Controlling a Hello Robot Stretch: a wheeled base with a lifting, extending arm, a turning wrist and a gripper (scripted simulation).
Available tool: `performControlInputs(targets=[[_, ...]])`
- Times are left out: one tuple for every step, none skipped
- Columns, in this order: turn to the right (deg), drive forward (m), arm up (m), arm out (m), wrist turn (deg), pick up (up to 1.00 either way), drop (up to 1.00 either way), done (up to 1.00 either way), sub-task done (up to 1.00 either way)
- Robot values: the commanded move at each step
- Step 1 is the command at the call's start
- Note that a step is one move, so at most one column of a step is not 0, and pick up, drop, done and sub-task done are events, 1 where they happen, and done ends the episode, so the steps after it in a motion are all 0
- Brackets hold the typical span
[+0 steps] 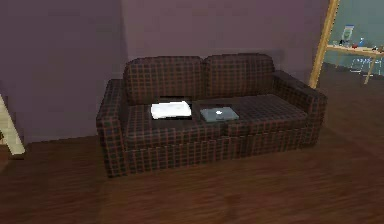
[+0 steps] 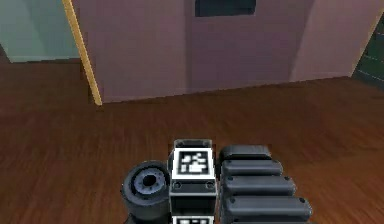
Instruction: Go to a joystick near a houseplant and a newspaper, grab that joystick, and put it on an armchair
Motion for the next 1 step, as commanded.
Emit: performControlInputs(targets=[[0.0, 0.20, 0.00, 0.00, 0.0, 0.00, 0.00, 0.00, 0.00]])
